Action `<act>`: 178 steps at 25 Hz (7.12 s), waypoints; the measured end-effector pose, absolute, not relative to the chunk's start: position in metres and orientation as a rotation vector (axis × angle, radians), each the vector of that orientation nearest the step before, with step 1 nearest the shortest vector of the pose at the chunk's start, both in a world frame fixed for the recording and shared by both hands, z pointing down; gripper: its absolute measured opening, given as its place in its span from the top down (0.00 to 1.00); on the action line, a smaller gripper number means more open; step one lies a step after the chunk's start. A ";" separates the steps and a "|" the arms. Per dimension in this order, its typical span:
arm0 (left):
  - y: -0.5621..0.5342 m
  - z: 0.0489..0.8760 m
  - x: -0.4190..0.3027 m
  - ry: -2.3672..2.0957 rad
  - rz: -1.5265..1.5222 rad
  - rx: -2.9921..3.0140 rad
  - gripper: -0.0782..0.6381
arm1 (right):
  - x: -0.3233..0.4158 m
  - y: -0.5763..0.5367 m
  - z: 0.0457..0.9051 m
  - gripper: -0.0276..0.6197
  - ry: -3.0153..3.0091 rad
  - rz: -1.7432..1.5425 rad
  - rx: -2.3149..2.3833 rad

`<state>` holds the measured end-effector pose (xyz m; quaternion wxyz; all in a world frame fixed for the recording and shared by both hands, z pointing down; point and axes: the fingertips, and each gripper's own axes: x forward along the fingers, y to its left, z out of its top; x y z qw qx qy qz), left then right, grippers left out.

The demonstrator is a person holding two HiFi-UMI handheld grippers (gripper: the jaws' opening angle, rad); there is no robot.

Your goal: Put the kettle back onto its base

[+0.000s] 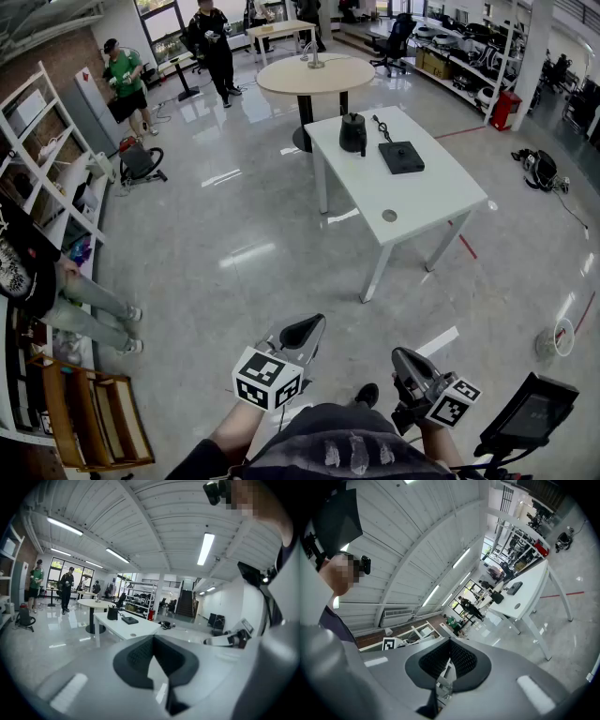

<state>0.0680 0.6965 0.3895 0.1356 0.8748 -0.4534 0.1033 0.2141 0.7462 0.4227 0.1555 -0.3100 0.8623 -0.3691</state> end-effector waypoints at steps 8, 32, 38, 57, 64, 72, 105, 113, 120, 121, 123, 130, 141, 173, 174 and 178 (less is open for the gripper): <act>0.663 0.386 0.156 -1.348 0.336 2.535 0.89 | 0.303 0.705 0.425 0.96 2.475 -1.059 -0.828; 0.525 0.372 0.201 -1.318 0.260 2.623 0.89 | 0.345 0.581 0.382 0.96 2.532 -0.884 -0.768; 0.479 0.372 0.156 -1.321 0.184 2.602 0.89 | 0.291 0.528 0.369 0.96 2.605 -0.882 -0.730; 0.355 0.381 0.093 -1.414 0.172 2.511 0.89 | 0.237 0.385 0.385 0.96 2.743 -0.887 -0.778; 0.299 0.371 0.137 -1.496 0.243 2.478 0.89 | 0.275 0.318 0.395 0.96 2.713 -0.939 -0.668; 0.257 0.372 0.173 -1.607 0.295 2.408 0.89 | 0.302 0.270 0.402 0.96 2.762 -0.974 -0.511; 0.126 0.407 -0.056 -1.441 0.286 2.460 0.89 | 0.107 0.135 0.422 0.96 2.831 -0.893 -1.002; 0.093 0.406 -0.062 -1.366 0.291 2.499 0.89 | 0.106 0.095 0.426 0.96 2.894 -0.740 -1.212; 0.039 0.416 -0.057 -1.352 0.408 2.478 0.89 | 0.117 0.046 0.449 0.96 2.846 -0.759 -1.263; 0.028 0.417 -0.055 -1.353 0.427 2.481 0.89 | 0.121 0.038 0.454 0.96 2.831 -0.769 -1.270; 0.008 0.416 -0.050 -1.352 0.462 2.489 0.89 | 0.127 0.025 0.463 0.96 2.806 -0.792 -1.287; -0.043 0.417 -0.053 -1.294 0.521 2.529 0.89 | 0.137 -0.008 0.477 0.96 2.759 -0.844 -1.389; -0.143 0.417 -0.135 -1.126 0.491 2.664 0.89 | 0.082 -0.062 0.473 0.95 2.628 -0.721 -1.677; -0.201 0.445 -0.096 -0.928 0.667 2.696 0.89 | 0.138 -0.093 0.554 0.43 2.782 -0.633 -2.078; -0.200 0.446 -0.095 -0.930 0.668 2.692 0.89 | 0.141 -0.095 0.558 0.43 2.795 -0.620 -2.085; -0.203 0.453 -0.092 -0.944 0.696 2.691 0.89 | 0.146 -0.110 0.577 0.43 2.836 -0.591 -2.088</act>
